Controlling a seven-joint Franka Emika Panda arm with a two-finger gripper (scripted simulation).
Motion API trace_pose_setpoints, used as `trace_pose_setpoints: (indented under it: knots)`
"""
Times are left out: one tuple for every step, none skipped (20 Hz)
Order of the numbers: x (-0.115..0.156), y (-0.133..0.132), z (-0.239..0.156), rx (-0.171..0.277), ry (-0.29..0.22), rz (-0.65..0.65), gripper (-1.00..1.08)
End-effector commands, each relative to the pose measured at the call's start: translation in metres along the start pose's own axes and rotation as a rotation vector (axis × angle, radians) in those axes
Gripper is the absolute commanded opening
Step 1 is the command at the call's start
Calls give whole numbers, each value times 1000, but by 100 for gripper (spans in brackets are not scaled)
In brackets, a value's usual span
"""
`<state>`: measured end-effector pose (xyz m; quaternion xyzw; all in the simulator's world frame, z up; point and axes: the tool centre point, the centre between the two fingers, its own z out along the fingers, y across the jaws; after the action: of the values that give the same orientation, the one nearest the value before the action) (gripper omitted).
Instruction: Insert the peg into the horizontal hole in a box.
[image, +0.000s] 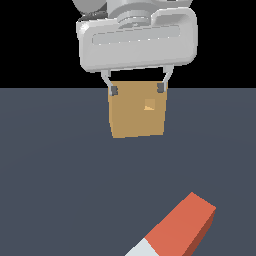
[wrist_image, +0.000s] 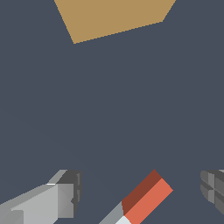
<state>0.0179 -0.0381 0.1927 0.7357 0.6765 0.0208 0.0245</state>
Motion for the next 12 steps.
trace_pose_setpoints:
  knots:
    - [0, 0, 0, 0, 0, 0, 100]
    - [0, 0, 0, 0, 0, 1, 100]
    - [-1, 0, 1, 0, 0, 5, 100]
    - [-3, 1, 2, 1, 0, 11, 100]
    - [-5, 2, 3, 1, -1, 20, 100]
    - [-8, 3, 5, 2, -1, 32, 100]
    - [-11, 4, 7, 3, -2, 46, 100]
    - [-15, 5, 10, 4, -3, 63, 100]
    - [-20, 7, 13, 6, -3, 82, 100]
    - [-26, 8, 16, 7, -4, 104, 100]
    - [-32, 10, 20, 9, -5, 130, 100]
    - [-40, 11, 24, 11, -6, 158, 100]
